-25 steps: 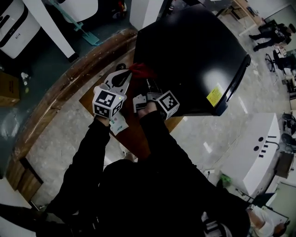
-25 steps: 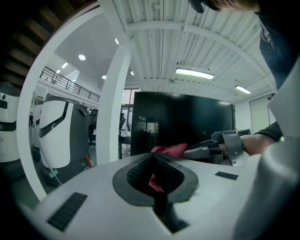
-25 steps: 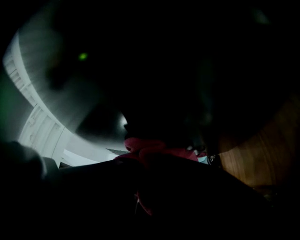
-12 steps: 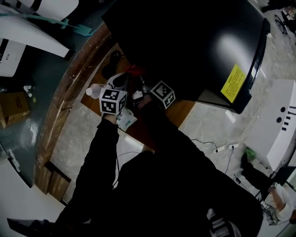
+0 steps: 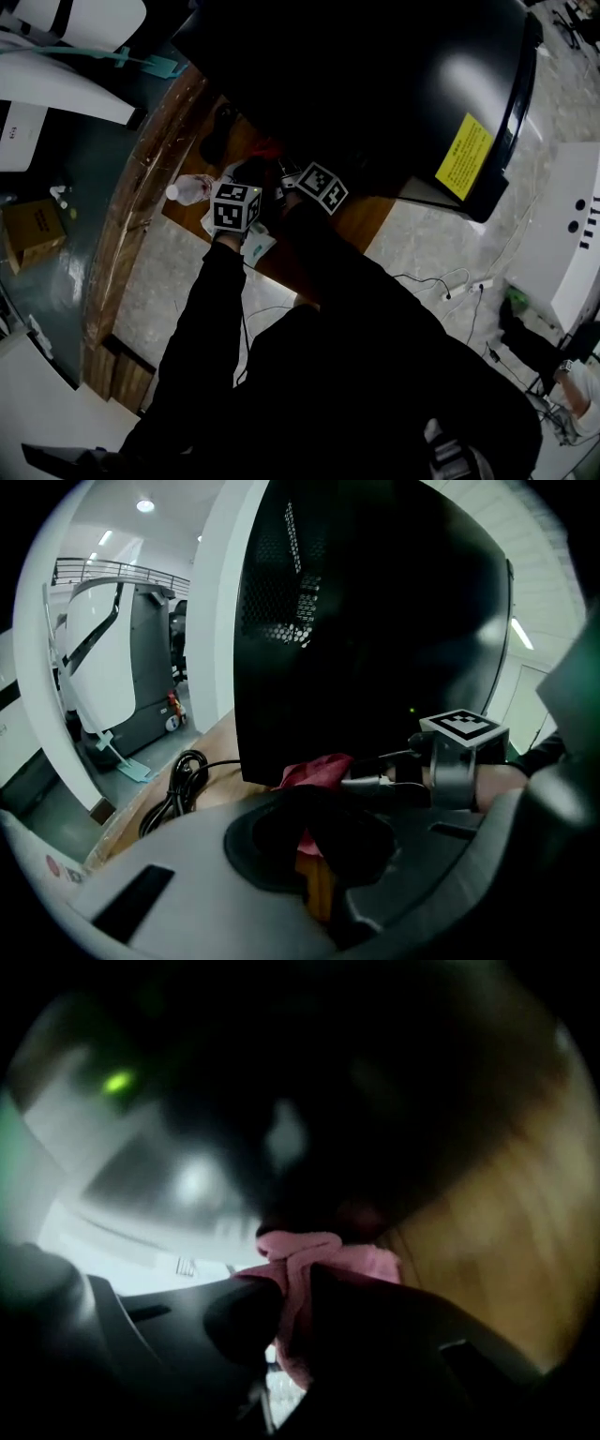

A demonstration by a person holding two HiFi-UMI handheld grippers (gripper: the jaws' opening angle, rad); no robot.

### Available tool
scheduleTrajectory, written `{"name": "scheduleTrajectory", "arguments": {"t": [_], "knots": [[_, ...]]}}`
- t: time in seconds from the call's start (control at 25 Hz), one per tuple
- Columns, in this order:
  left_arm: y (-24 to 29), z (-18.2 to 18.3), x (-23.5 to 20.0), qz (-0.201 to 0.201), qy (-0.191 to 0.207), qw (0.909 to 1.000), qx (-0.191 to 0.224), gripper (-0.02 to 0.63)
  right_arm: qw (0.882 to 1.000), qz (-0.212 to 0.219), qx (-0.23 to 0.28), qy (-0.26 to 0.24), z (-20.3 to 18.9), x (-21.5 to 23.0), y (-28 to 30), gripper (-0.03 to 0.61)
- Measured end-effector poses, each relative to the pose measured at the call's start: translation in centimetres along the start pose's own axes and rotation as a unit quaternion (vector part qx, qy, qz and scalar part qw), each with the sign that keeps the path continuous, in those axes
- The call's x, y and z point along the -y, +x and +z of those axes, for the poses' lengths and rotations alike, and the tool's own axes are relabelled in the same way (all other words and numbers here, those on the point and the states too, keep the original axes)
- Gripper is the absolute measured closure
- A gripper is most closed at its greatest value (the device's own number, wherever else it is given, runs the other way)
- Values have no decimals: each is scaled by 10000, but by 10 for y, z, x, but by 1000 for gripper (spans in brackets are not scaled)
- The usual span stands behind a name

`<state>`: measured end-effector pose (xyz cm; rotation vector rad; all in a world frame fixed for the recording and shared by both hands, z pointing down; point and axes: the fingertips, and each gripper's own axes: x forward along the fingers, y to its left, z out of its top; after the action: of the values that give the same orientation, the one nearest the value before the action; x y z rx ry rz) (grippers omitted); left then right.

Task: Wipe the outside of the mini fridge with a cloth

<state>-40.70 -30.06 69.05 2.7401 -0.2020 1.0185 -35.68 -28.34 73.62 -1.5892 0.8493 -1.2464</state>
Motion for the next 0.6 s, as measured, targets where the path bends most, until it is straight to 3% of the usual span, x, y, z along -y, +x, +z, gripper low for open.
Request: {"name": "scheduleTrajectory", "arguments": {"t": [0.2, 0.32, 0.44, 0.6], "knots": [[-46, 27, 30, -170, 72, 9984, 543, 609, 9945, 489, -168, -906, 4, -52, -60, 525], [-96, 53, 60, -368, 248, 9940, 1002, 609, 9815, 666, -104, -1793, 11, -89, -115, 526], [-147, 76, 96, -635, 294, 9863, 1495, 609, 9540, 769, -26, -2898, 16, -126, -174, 526], [-203, 95, 148, -1012, 397, 9733, 2024, 609, 9059, 1016, 188, -4106, 15, -177, -252, 528]]}}
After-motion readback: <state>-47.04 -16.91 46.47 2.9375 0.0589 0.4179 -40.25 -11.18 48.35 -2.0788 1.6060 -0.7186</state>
